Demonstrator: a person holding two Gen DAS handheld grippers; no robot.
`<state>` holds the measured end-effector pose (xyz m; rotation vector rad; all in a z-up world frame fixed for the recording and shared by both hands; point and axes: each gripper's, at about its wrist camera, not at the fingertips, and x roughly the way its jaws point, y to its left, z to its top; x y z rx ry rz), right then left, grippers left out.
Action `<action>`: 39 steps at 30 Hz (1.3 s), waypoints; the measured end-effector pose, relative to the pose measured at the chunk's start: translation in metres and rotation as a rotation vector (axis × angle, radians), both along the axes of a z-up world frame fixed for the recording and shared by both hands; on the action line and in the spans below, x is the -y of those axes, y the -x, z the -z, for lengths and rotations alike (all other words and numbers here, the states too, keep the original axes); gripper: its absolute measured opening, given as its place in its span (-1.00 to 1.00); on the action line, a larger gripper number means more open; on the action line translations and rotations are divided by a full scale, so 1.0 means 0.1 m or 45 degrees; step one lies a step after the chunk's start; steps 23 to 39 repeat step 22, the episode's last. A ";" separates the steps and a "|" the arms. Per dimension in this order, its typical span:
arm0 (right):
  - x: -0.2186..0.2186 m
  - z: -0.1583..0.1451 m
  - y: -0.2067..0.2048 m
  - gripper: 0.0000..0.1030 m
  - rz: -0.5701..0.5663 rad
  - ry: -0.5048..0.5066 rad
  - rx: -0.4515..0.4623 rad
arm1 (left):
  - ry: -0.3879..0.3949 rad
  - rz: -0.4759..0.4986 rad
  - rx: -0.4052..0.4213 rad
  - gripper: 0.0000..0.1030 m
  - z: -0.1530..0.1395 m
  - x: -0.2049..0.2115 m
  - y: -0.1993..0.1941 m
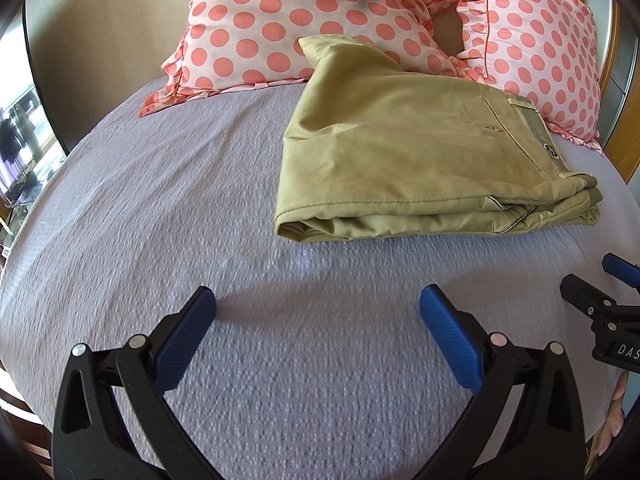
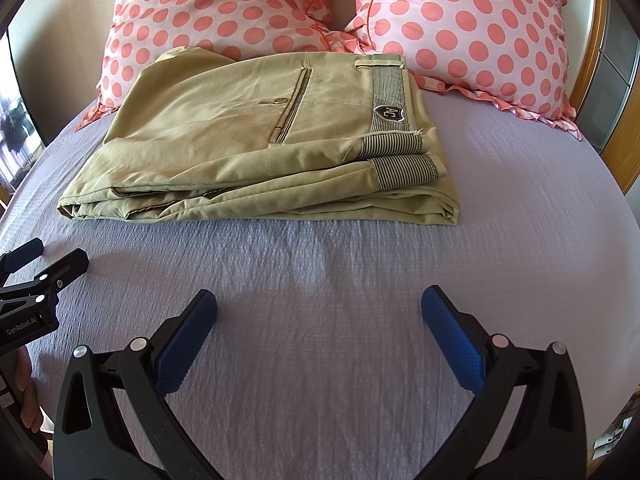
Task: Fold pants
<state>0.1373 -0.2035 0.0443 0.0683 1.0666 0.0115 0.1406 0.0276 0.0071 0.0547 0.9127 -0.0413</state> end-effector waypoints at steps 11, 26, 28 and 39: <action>0.00 0.00 0.00 0.97 0.000 0.000 0.000 | 0.001 0.000 0.003 0.97 0.00 0.01 0.01; 0.00 0.00 0.00 0.97 0.001 0.000 0.000 | 0.000 0.002 0.006 0.97 0.00 0.01 0.01; 0.00 0.00 0.00 0.97 0.001 0.000 0.000 | 0.000 0.002 0.006 0.97 0.00 0.01 0.01; 0.00 0.00 0.00 0.97 0.001 0.000 0.000 | 0.000 0.002 0.006 0.97 0.00 0.01 0.01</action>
